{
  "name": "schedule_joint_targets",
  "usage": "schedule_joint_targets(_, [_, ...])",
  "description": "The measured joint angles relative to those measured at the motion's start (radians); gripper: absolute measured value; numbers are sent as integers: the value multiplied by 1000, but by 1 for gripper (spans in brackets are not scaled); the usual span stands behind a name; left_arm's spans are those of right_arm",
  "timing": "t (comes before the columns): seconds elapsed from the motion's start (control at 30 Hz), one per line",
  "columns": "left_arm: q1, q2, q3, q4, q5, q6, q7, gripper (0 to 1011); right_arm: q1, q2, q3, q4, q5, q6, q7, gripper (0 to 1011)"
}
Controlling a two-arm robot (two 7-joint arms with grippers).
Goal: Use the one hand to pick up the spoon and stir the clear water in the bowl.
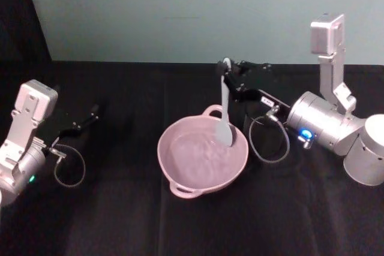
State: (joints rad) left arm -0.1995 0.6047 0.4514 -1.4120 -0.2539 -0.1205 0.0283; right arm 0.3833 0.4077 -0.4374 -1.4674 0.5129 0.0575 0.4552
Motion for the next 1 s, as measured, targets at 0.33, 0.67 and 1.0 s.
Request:
schedule_joint_targets(0.33, [0, 0, 0, 0, 0, 0, 0, 1011, -19, -5, -63, -71, -45, 22, 20, 110])
schedule_joint_targets(0.67, [0, 0, 0, 0, 0, 0, 0, 1011, 0, -48, -108, -59, -46, 23, 51, 110])
schedule_joint_targets(1.0, [0, 0, 0, 0, 0, 0, 0, 1011, 59, -103, -104, 64, -17, -4, 64, 110])
